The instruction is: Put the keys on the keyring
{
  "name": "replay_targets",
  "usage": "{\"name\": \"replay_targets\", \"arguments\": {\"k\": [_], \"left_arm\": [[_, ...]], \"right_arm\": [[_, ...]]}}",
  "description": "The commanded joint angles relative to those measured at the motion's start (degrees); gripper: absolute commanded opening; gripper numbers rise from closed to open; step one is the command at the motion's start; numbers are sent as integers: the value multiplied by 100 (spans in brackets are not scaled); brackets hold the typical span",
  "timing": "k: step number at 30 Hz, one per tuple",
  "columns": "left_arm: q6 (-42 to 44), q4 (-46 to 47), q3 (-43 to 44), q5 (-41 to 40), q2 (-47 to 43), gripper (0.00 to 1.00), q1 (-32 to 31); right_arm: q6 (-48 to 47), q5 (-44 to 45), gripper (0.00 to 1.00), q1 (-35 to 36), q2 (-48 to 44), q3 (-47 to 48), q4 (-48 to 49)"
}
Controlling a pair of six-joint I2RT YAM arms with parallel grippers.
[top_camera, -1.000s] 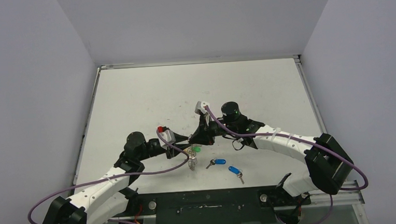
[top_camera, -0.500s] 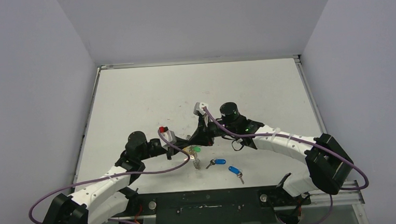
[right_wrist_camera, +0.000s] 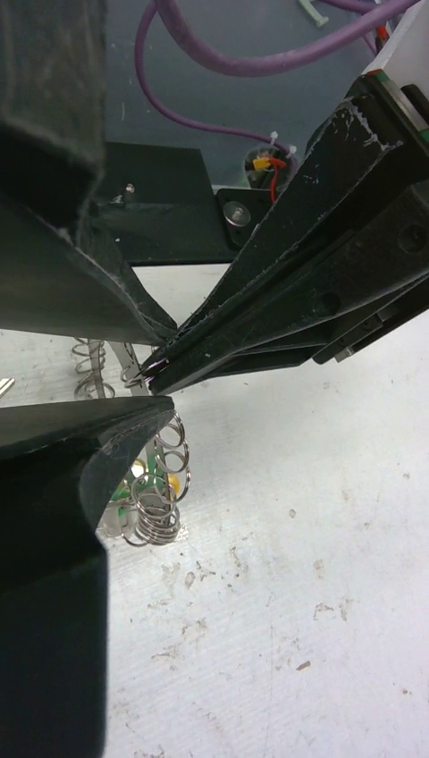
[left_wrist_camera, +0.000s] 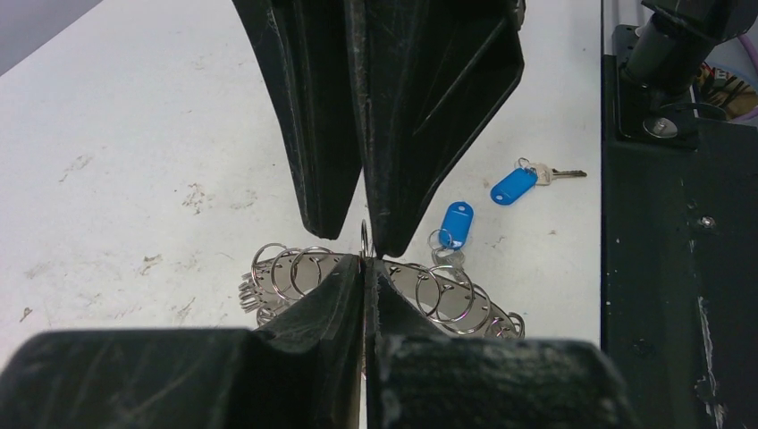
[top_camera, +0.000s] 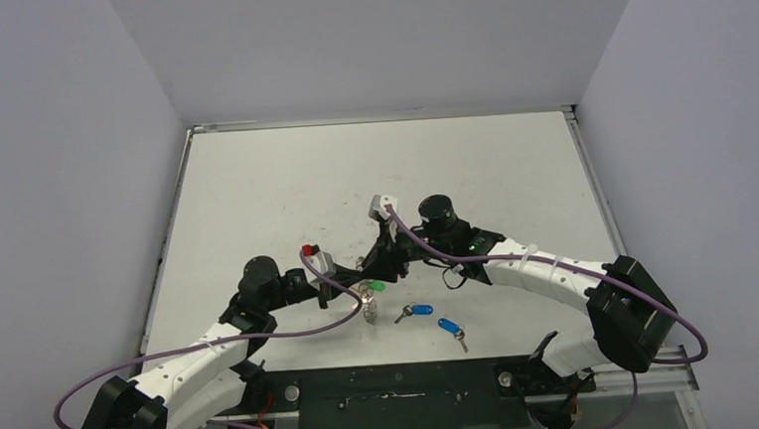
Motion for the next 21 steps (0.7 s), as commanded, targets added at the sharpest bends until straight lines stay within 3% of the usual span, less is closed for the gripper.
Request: {"name": "replay_targets", "arguments": {"k": [1,5,9,17,21], "left_arm": [[-292,627,-106,-214,-158,0,-11],[-438,737,-190,-297,-210,0,-10],[-492,752,-237,-327,-275,0,-11],[-489,741,-286,-311,-408,0,-11],[-487,770,-284,-249,-408,0,-11]], "right_arm": [[-45,264,33,19,-165,186,151],[-137,446,41,-3,-362,45,180],[-358,491,42,-88,-535,-162,165],[-1218,93,39,-144,-734,-788,630],[-1216,-32,36,-144,-611,-926,1128]]}}
